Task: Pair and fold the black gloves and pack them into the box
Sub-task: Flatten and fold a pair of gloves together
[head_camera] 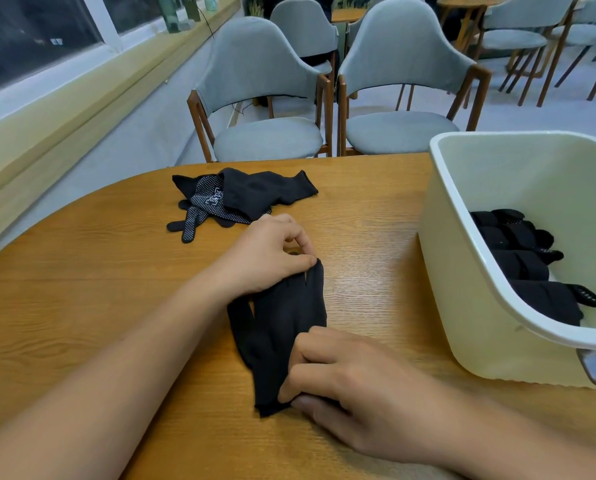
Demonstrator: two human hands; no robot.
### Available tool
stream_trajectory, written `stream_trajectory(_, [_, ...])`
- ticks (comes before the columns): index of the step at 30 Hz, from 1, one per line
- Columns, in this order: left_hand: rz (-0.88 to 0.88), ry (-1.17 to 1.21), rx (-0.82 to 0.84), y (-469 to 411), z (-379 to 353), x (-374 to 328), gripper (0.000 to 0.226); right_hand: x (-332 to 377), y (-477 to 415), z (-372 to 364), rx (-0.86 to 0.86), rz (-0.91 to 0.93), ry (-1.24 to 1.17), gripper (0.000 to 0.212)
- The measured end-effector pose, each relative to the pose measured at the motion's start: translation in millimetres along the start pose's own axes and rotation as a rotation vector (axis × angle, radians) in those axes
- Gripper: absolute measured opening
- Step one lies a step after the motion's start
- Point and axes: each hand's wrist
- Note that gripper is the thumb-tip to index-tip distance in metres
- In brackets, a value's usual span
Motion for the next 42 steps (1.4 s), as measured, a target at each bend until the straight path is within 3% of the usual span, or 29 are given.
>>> stream_trajectory(13, [0.042,-0.058,0.047,-8,-1,-9,0.009,0,1,0,-0.017,0.009,-0.01,0.013])
stream_trajectory(21, [0.121,-0.037,-0.084,-10,-15,-13,0.014,-2,1,2,-0.037,-0.01,-0.017,0.013])
stream_trajectory(27, [0.118,-0.01,-0.08,-4,-9,-12,0.009,-3,1,1,-0.05,-0.01,-0.022,0.013])
stream_trajectory(33, [0.076,0.033,-0.161,22,9,-11,0.003,-1,3,2,-0.089,-0.008,-0.041,0.013])
stream_trajectory(42, [-0.114,0.047,-0.234,94,20,-3,0.016,-4,4,9,-0.216,-0.033,-0.108,0.009])
Point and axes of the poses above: each hand's wrist, its own y-axis away from the middle knuckle, its own z-axis out of the back of the hand, x = y × z, and after that the axes turned 2 degrees about -y, right-handed
